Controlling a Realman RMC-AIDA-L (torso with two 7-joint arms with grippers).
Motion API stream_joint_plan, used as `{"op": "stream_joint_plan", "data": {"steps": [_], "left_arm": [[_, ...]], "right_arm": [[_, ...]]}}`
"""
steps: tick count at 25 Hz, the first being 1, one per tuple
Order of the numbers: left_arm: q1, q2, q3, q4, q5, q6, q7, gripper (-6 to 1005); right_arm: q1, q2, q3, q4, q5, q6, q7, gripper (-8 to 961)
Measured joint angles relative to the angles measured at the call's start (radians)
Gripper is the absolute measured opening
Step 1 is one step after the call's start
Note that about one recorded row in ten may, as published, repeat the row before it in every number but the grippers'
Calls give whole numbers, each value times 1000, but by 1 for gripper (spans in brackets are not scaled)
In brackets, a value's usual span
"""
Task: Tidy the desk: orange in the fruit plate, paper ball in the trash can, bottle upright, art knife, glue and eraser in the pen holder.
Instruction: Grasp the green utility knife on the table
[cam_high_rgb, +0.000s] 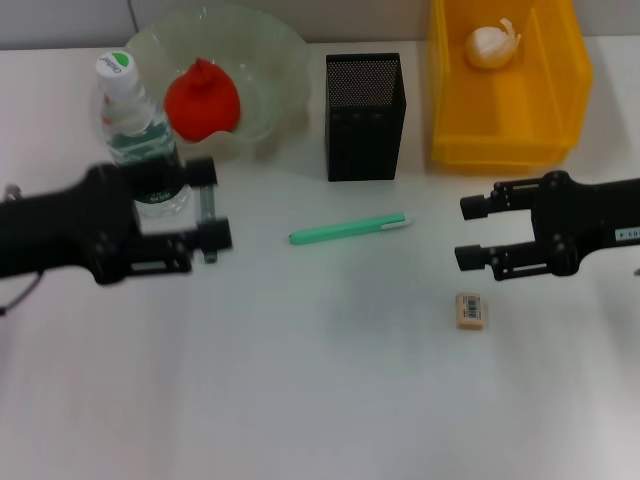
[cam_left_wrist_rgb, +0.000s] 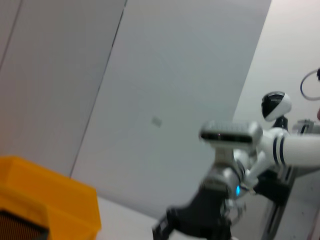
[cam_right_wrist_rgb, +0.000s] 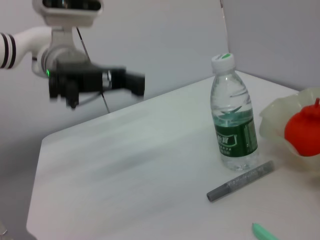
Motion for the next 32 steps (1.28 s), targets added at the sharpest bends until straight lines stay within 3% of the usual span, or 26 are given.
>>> {"op": "stream_joint_plan", "data": {"steps": [3,9,26,32], "left_arm": [[5,-19,0,-66,68,-44,91,849],[20,-54,1,-75,139,-133,165,848],[7,-60,6,-78,152,-164,186,848],[-25,-63,7,-76,151,-160,172,848]], "right_arm": [[15,-7,-7,-28,-2,-1,31,711],[38,-17,-11,-67,-8,-7,75,711],[32,-29,-12,-73,-10,-25,87,710],[-44,-9,-6,-68,-9,-50,16,710]]}}
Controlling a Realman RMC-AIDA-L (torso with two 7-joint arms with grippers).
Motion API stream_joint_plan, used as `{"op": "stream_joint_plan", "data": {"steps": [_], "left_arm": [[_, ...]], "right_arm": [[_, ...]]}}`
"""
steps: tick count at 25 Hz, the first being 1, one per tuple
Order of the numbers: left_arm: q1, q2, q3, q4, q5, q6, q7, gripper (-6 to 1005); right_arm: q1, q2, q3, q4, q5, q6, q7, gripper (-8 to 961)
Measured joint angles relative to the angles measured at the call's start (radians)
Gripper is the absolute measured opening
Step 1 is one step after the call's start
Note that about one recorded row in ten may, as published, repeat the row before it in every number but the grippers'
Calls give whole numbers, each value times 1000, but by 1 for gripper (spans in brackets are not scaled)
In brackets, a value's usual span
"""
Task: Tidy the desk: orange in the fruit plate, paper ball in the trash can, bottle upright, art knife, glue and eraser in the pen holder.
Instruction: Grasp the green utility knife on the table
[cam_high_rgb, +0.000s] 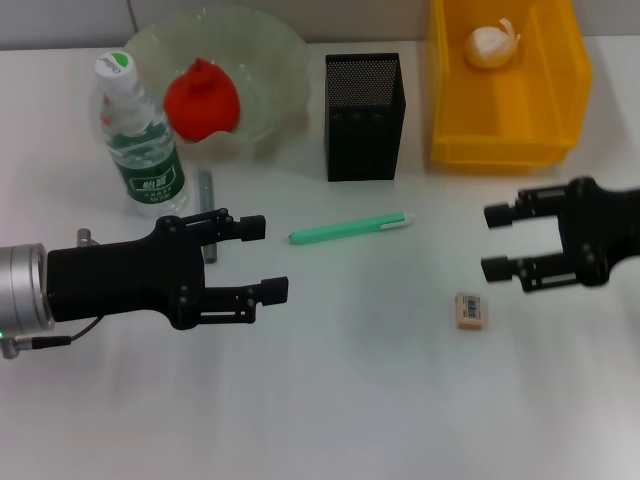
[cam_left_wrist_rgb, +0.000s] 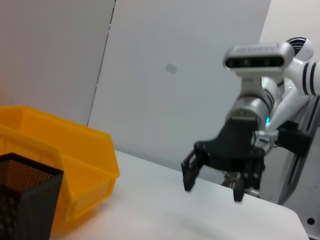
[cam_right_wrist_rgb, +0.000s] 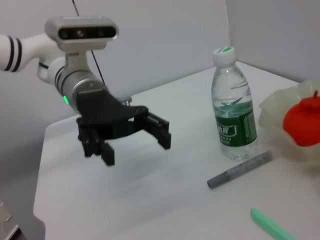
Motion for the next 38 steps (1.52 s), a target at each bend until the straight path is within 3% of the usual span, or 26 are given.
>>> {"op": "stream_joint_plan", "data": {"steps": [6,8,11,13,21,24,26,31,38], "left_arm": [[-26,0,-2,77,-5,37,-92,849],[-26,0,-2,77,-5,37,-92,849],[-54,-1,2,193,-6,75,-217,846],[-93,-1,4,296,-2,80,-341,844],[-214,-2,47,461,108,56,-539,843],[-304,-5,119,559,220,39,-651,843],[-345,-6,168,577,266,23,-690,843],[-427,-10,281,573,354,-50,-750,843],[-484,-15,402,551,438,-137,-813,844]], "right_arm": [[-73,37,4,30,0,28,-88,710],[-75,38,3,39,0,35,-92,710],[-74,37,-6,77,-2,56,-99,709],[-74,37,-8,81,-10,64,-103,709],[-77,48,13,103,-22,100,-190,709],[-79,54,34,104,-19,114,-202,709],[-91,70,59,89,-18,144,-213,709],[-109,81,101,76,-17,180,-228,709],[-119,86,164,73,-17,192,-242,708]]}}
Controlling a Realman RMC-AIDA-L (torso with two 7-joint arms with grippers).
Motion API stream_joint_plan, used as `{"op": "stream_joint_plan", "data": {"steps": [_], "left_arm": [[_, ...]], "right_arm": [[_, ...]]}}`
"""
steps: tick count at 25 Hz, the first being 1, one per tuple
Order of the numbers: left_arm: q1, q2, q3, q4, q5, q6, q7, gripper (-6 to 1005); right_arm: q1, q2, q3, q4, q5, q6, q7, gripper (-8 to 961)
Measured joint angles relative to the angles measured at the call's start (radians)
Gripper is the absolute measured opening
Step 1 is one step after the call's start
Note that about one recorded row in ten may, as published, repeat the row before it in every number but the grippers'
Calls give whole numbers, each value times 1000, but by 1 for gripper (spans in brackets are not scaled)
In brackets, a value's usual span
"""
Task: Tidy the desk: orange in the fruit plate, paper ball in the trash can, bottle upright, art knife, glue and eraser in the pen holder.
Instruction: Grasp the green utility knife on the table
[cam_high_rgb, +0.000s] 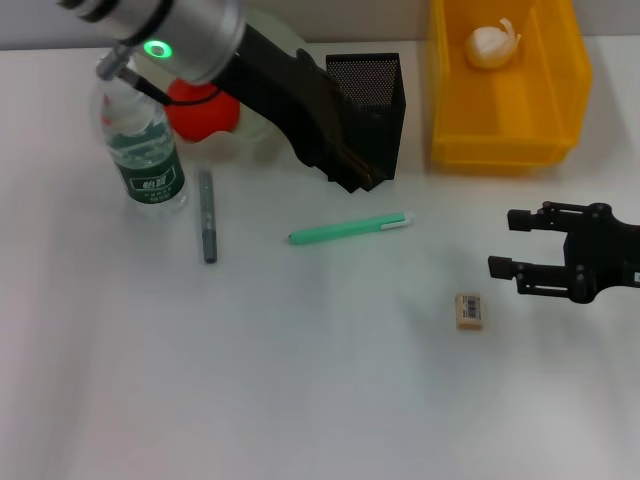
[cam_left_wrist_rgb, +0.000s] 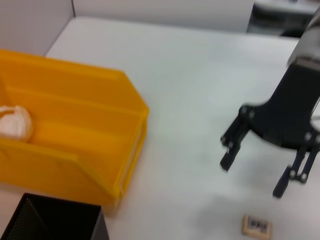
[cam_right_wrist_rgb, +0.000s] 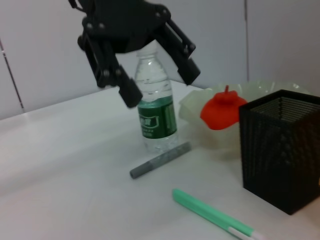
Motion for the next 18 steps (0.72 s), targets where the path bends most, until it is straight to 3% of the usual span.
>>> {"op": "stream_joint_plan", "data": {"steps": [6,13,18], "left_arm": [[-35,-4,111,-57,47,-96,-19,844],[-38,-5,299,-156,58,-267,-32,843],[-40,-5,358,-204,54,-331,-34,843]], "right_arm": [[-10,-3,7,4,-3,31,0,708],[-25,-6,8,9,-5,50,7,708],[-25,-4,8,9,-5,59,9,703]]}}
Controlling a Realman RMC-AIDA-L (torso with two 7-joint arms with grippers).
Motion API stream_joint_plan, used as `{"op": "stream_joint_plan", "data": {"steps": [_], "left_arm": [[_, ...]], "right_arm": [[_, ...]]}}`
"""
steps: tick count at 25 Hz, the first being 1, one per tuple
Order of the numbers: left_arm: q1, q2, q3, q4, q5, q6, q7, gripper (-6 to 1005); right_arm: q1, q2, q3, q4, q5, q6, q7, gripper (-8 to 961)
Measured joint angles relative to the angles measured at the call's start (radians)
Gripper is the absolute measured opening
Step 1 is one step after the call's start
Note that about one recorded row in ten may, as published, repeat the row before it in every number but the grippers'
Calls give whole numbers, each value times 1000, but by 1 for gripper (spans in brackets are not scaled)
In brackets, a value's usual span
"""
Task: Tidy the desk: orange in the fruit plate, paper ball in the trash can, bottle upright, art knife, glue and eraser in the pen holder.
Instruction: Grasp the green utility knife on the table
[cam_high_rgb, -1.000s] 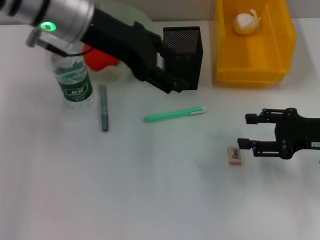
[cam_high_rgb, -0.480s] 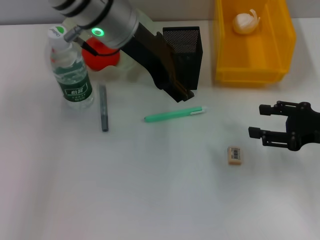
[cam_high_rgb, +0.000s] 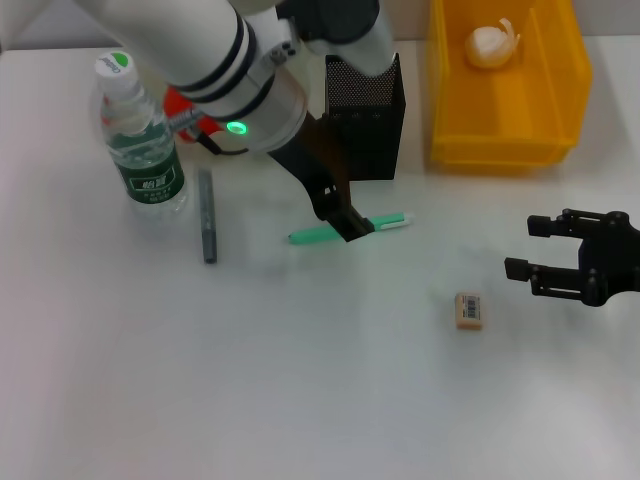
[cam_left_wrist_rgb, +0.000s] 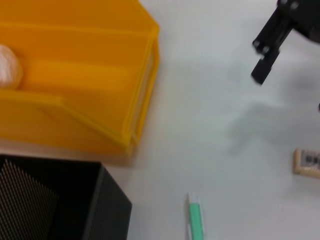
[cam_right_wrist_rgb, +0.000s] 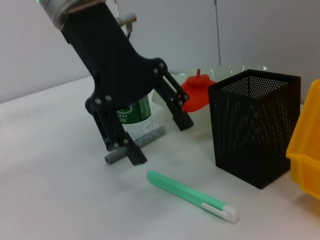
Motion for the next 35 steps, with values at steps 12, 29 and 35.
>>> {"op": "stream_joint_plan", "data": {"steps": [12,29,35], "left_arm": [[2,0,114,-123,-28,-148,-13,634],[20,0,155,-173,-51,-229,-14,443],[19,0,161,-187,-51,-238,-14,361]], "right_arm": [[8,5,0,0,-3,3,2,691],[11,6,0,0,-3,4,16,675],[11,6,-1,1,-4,5,17,669]]}}
